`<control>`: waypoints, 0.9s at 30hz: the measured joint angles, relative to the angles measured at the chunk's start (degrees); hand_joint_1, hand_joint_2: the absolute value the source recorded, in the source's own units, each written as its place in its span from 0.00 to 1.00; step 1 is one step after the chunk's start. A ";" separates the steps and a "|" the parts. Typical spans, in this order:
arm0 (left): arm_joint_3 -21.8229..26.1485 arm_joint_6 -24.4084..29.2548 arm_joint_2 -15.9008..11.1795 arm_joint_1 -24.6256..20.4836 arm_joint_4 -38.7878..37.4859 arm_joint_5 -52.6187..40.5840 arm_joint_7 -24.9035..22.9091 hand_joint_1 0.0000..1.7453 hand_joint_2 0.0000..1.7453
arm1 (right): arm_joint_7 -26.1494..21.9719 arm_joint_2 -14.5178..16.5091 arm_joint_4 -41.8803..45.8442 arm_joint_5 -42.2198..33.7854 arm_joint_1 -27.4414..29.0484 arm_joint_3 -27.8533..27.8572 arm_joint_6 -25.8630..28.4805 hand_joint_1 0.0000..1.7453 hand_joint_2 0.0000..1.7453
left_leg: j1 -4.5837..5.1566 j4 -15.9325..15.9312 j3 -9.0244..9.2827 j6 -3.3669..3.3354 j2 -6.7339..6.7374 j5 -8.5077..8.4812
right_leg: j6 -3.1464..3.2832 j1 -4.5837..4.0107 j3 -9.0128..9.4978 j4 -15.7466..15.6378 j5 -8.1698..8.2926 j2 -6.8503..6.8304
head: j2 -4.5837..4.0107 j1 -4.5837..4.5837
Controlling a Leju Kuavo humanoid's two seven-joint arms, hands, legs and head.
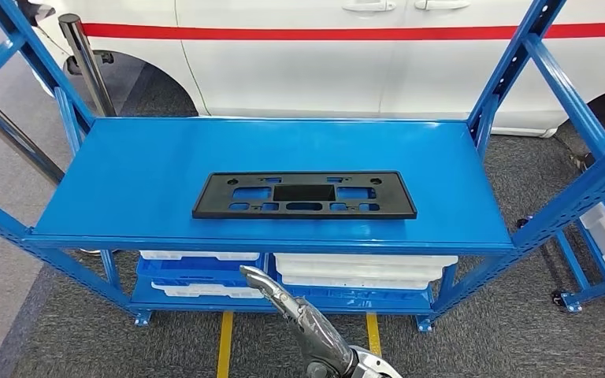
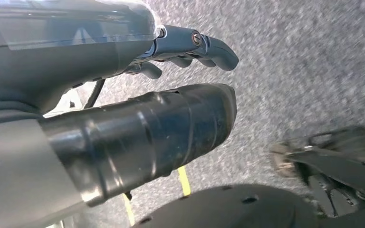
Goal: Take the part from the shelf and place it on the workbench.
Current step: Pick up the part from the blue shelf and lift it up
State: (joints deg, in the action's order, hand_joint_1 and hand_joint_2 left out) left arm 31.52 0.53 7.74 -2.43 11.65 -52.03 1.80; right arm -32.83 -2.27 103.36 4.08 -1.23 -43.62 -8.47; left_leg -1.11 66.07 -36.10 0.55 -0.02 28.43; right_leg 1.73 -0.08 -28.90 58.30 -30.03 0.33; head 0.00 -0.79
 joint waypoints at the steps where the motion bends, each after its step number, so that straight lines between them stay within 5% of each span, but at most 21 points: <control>1: 0.03 -0.02 -0.02 0.01 -0.01 -0.02 0.02 0.00 0.00 | 0.05 0.00 -0.02 0.01 -0.03 -0.03 -0.02 0.00 0.00 | 0.15 -3.36 1.29 -0.32 0.01 -1.63 | -0.29 -0.10 0.52 0.06 -0.59 0.04 | 0.00 -0.01; 7: 0.20 -0.03 -0.09 -0.05 -0.02 -0.36 0.15 0.00 0.00 | 0.39 -0.01 -0.10 0.03 -0.15 -0.07 -0.04 0.00 0.00 | 0.37 -7.61 4.09 -2.10 -0.05 -1.27 | -2.08 -0.01 1.05 2.02 -2.17 -0.13 | 0.00 -0.03; 11: 0.22 0.00 -0.09 -0.12 -0.02 -0.43 0.17 0.00 0.00 | 0.53 -0.08 -0.25 0.03 0.07 -0.07 0.32 0.00 0.00 | 0.23 -8.05 5.24 -2.68 -0.08 -0.58 | -3.17 0.56 -6.96 14.25 -6.76 -0.17 | 0.00 -0.05; 13: 0.23 0.05 -0.09 -0.03 -0.02 -0.49 0.13 0.00 0.00 | 0.60 -0.16 -0.40 0.03 0.34 -0.07 0.40 0.00 0.00 | 0.18 -8.03 6.04 -2.51 -0.13 0.17 | -3.42 0.83 -9.33 14.94 -4.77 -0.20 | 0.00 -0.05; 16: 0.27 0.14 -0.08 0.08 -0.03 -0.54 0.08 0.00 0.00 | 0.63 -0.27 -0.54 0.01 0.62 -0.07 0.45 0.00 0.00 | 0.00 -8.05 7.71 -1.86 -0.20 1.50 | -3.28 0.90 -7.27 5.59 2.43 -0.30 | 0.00 -0.07; 19: 0.39 0.18 -0.07 -0.13 -0.07 -0.50 0.07 0.00 0.00 | 0.69 -0.49 -0.70 -0.01 1.06 -0.06 0.44 0.00 0.00 | 0.11 -7.79 8.23 -0.73 -0.29 2.26 | -2.15 0.39 -6.71 2.35 2.95 -0.45 | 0.00 -0.10; 23: 0.96 0.25 -0.07 -0.16 -0.07 -0.37 0.05 0.00 0.00 | 0.71 -0.58 -0.55 -0.03 1.55 -0.05 0.37 0.00 1.00 | -0.02 -4.56 7.32 0.31 -0.21 4.56 | -0.70 0.57 -5.48 1.48 3.43 -0.33 | 0.00 -0.12; 26: 1.21 0.16 -0.07 -0.20 -0.07 -0.36 0.08 0.00 0.00 | 0.99 -0.59 -0.54 -0.21 1.59 -0.05 0.36 0.00 1.00 | -0.07 5.44 1.49 0.46 -0.19 8.94 | -0.01 0.35 -5.10 1.32 3.07 -0.40 | 0.00 -0.10; 27: 1.25 0.15 -0.07 -0.13 -0.07 -0.36 0.07 0.00 0.00 | 1.17 -0.59 -0.55 -0.28 1.60 -0.05 0.36 0.00 1.00 | -0.07 7.42 -0.06 0.39 -0.19 9.15 | 0.14 0.21 -4.96 1.34 2.91 -0.33 | 0.00 -0.10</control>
State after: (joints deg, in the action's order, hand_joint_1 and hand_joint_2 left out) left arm 32.77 0.68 7.67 -2.56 11.58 -52.39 1.87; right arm -31.66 -2.86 102.81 3.80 0.37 -43.67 -8.11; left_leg -1.18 73.49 -36.17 0.94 -0.20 37.58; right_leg 1.88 0.13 -33.87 59.64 -27.12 -0.01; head 0.00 -0.89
